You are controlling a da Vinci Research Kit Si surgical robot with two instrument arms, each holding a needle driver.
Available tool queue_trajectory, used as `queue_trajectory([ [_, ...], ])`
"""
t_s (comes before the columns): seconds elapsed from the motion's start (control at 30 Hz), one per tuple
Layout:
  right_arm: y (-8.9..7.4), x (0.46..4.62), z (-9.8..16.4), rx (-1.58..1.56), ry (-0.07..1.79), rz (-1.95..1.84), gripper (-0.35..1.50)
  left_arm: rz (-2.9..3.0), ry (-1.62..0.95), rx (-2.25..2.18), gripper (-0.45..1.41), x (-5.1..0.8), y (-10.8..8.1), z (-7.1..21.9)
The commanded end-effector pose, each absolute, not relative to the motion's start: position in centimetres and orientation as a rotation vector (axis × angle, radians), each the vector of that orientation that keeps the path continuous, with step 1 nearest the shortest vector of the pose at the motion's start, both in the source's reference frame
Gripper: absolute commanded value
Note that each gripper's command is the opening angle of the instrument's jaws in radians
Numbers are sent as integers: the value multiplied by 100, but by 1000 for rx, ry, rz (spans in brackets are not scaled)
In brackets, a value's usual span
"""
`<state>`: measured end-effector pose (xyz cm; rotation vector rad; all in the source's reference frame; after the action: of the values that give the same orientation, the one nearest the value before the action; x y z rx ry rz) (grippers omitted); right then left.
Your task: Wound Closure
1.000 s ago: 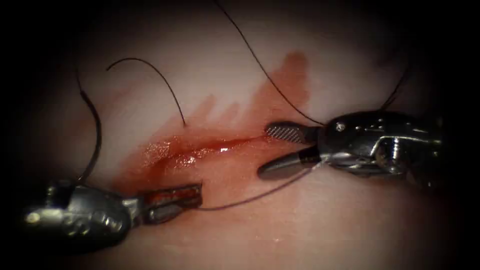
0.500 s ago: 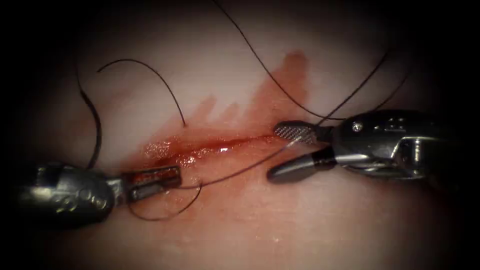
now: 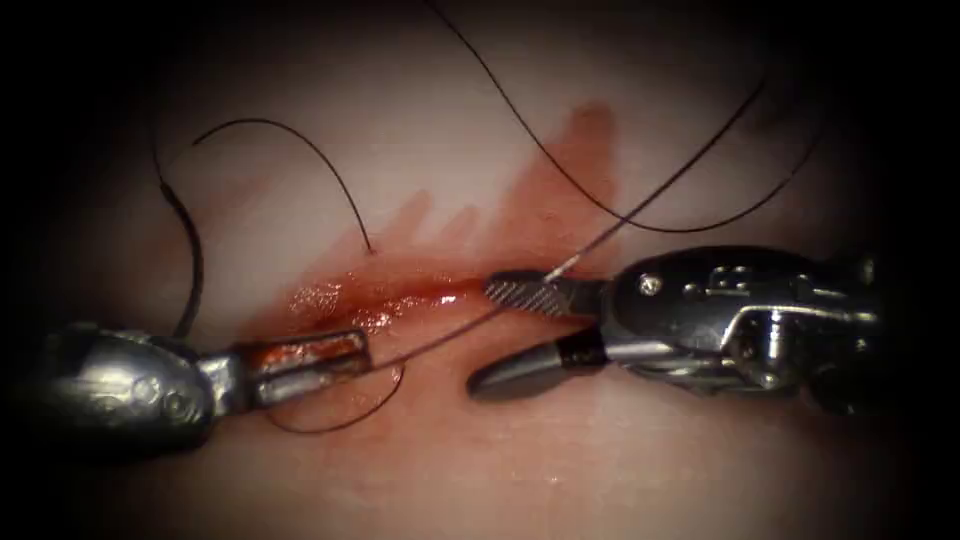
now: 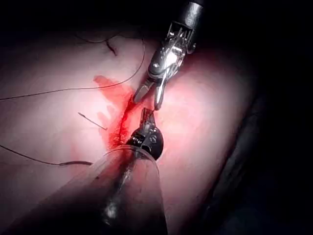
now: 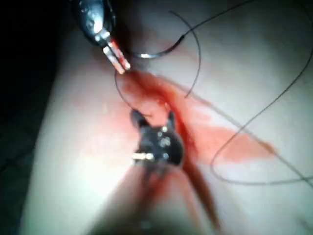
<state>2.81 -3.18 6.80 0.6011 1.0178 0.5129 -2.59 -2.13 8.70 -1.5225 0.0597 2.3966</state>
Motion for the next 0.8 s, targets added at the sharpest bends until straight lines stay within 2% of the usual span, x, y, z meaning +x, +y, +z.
queue_trajectory([
  [0.03,-328,298,682,614,1057,511,108,2355,34,-1533,-45,-265,-216,878],
  [0.1,-335,315,677,639,1128,528,108,2232,16,-1598,-45,-259,-212,880],
  [0.27,-342,337,670,648,1152,526,109,2142,32,-1630,-45,-250,-206,880],
  [0.6,-358,360,670,689,1192,509,108,2144,41,-1627,-45,-252,-207,885],
  [0.8,-361,380,673,685,1196,509,98,2144,41,-1626,-45,-252,-208,884],
])
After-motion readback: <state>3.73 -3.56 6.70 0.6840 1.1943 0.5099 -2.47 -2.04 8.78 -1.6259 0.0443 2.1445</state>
